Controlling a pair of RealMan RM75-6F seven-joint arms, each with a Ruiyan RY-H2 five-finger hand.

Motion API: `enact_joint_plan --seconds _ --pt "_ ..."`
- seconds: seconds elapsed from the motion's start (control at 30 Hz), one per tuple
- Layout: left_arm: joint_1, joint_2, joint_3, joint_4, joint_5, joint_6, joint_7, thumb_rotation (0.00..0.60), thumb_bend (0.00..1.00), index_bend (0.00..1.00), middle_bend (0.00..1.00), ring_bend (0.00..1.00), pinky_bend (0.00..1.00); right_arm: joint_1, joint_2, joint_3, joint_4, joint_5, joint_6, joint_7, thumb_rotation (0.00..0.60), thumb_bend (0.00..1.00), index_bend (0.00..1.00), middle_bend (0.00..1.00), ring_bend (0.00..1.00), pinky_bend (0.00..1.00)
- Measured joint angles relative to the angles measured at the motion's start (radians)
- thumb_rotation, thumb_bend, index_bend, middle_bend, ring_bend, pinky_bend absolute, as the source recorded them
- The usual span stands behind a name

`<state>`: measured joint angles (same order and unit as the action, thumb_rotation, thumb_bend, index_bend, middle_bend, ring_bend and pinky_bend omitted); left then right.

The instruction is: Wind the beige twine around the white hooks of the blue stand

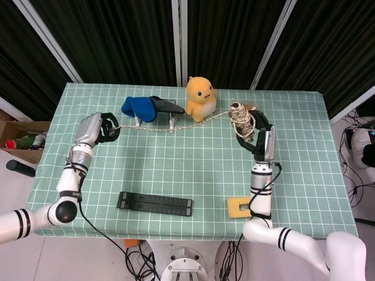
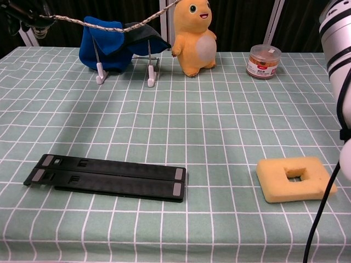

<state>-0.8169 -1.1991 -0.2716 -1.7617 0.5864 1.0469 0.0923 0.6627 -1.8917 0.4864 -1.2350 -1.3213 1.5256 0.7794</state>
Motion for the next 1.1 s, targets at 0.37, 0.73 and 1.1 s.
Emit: enact_joint_plan --seconds 0.37,0.73,1.1 --pt "0.132 0.149 0.043 -0.319 0.318 0.119 -0.016 0.6 0.4 0.83 0.78 0.67 0.72 0.127 -0.063 0.095 0.253 0.102 -0.135 -0.101 0.6 0.68 0.8 0.62 0.55 0.76" --pt "0.139 0.297 -0.076 -0.59 0.492 0.128 -0.105 0.6 0.4 0.83 0.78 0.68 0.74 0.256 -0.126 0.05 0.443 0.068 -0.218 -0.232 0.6 0.68 0.8 0.62 0.56 0.76" --pt "-0.128 0.26 -0.249 -0.593 0.23 0.06 -0.019 0.6 0.4 0.83 0.78 0.68 0.74 0.292 -0.147 -0.087 0.425 -0.086 -0.193 -0.255 0.6 0.67 0.8 0.62 0.56 0.76"
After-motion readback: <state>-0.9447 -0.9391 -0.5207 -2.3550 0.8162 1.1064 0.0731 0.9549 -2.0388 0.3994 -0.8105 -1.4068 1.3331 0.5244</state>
